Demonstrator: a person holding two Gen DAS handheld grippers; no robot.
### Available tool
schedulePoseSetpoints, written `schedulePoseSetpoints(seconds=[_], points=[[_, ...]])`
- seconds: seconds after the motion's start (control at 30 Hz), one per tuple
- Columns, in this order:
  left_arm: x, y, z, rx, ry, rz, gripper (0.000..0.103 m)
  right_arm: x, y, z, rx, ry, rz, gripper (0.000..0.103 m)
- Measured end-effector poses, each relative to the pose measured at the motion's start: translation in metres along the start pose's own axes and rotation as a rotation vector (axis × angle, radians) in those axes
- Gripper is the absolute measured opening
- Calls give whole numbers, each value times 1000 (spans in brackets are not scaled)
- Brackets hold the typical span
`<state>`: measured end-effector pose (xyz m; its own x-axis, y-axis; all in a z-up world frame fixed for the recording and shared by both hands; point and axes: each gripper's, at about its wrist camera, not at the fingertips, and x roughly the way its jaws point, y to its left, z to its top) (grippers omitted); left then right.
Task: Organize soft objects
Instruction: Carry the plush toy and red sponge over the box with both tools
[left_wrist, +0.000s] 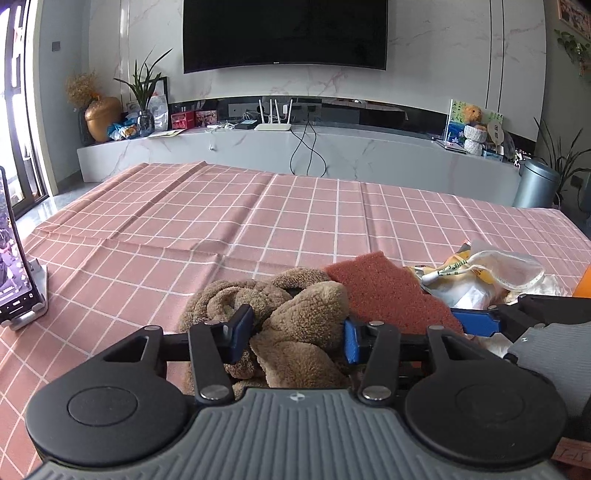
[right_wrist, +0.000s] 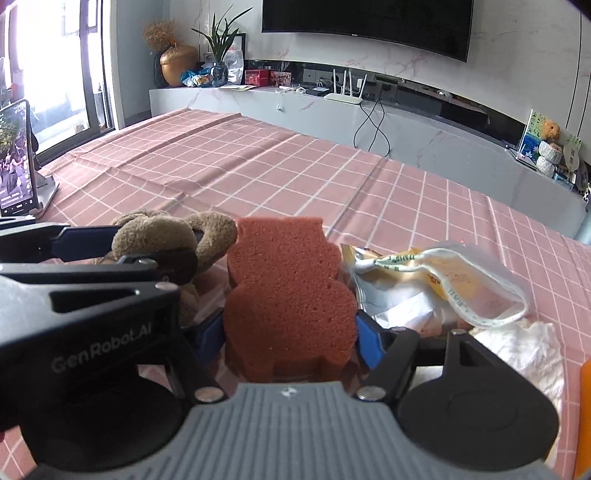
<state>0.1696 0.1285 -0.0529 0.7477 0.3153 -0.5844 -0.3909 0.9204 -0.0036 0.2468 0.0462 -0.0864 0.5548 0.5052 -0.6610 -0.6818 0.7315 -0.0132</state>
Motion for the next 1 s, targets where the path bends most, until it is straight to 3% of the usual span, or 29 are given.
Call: schedulePoseSetpoints(seconds=[0.17, 0.23, 0.27, 0.63, 1.0], points=[[-10, 0, 2, 0, -14, 0, 43, -25, 2, -1, -14, -46, -8, 69], [-17, 0, 4, 5, -25, -6, 31, -38, 2, -2, -7, -63, -12, 69], [-21, -2, 4, 11, -35, -2, 30, -44, 1, -3, -4, -68, -16, 69], [-64, -26, 13, 40, -88, -96, 28, -125, -18, -22, 51, -150, -87, 69], [-117, -67, 25, 86, -178, -232, 28, -219, -71, -46, 214, -225, -180, 69]])
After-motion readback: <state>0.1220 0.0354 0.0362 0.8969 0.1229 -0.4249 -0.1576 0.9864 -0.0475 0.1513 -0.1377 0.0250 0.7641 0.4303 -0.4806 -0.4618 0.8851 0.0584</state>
